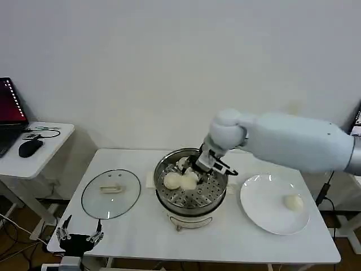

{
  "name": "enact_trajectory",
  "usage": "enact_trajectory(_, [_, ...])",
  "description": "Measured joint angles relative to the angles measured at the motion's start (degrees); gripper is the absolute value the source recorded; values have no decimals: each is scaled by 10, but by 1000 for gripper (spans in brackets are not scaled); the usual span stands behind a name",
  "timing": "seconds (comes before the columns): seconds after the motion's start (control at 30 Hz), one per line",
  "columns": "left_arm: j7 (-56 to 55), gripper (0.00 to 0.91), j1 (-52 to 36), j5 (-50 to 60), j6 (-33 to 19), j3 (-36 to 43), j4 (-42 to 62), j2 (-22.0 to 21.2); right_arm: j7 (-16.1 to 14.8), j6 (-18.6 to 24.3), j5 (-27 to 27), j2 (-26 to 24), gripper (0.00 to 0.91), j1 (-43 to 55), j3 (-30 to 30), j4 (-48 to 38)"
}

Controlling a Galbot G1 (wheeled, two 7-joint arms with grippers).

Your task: Take steamed baozi put them in steamer then cover it.

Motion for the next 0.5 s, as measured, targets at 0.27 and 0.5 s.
enact_trajectory(0.27, [0,907,-1,-1,-1,-2,0,1,0,30,-29,9,635,-12,-18,3])
enact_trajectory(0.5, [0,907,-2,-1,-1,-1,0,0,2,47,-45,18,655,-19,-26,-5])
